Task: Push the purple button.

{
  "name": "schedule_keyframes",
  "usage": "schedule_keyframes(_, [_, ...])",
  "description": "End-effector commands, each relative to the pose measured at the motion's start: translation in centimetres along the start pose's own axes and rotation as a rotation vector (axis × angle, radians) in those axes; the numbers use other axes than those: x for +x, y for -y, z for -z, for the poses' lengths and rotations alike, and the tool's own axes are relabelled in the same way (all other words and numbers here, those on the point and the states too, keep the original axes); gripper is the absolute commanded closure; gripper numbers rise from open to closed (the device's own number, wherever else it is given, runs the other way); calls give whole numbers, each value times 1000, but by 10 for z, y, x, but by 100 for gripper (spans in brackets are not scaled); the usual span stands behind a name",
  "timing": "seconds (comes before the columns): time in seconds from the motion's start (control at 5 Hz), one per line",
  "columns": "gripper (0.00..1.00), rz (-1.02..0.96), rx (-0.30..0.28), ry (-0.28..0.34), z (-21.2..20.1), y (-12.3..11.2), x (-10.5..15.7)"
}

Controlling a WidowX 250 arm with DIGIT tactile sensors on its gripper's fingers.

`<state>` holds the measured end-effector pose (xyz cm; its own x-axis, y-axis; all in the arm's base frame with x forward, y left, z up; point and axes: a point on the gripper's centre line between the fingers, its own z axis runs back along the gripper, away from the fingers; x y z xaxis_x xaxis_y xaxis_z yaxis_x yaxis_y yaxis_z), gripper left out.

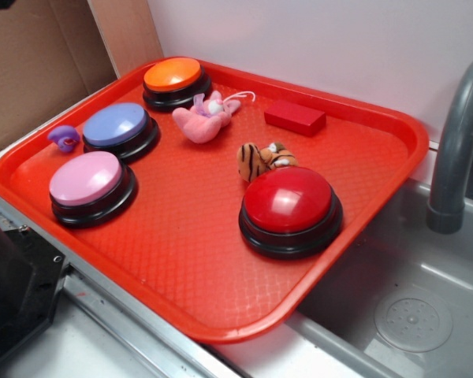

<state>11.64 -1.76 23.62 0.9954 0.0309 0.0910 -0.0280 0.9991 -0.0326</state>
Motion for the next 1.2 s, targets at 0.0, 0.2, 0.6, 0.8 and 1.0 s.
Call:
schedule_keyframes(0.0, [0,0,0,0,0,0,0])
schedule_keyframes(0.2, [0,-127,50,-173,52,-50,36])
schedule_keyframes(0.6, [0,-30,117,-172,148,-112,84])
schedule_keyframes(0.8, [0,34,135,-31,161,-121,90])
schedule_keyframes(1.0, [0,34,135,-31,161,-121,90])
